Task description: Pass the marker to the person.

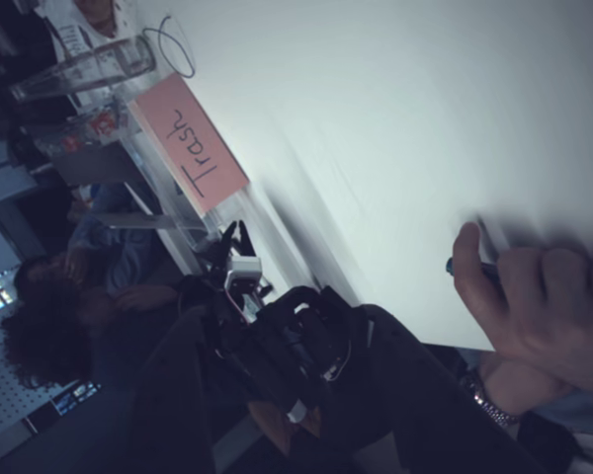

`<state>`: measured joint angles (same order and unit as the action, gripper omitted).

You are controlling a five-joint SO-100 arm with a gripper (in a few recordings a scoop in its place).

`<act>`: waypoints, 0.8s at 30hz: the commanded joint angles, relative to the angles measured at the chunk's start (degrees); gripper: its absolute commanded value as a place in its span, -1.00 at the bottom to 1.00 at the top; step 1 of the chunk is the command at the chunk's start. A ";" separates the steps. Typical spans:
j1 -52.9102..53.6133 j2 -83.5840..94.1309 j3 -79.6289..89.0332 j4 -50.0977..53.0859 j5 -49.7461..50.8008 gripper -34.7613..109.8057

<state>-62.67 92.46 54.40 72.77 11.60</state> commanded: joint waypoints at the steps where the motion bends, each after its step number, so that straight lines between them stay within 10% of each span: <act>1: 0.18 3.78 -0.35 -0.79 -0.88 -0.11; 24: 1.14 4.75 1.93 -1.58 -1.67 -0.11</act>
<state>-61.61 93.69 56.78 72.42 10.55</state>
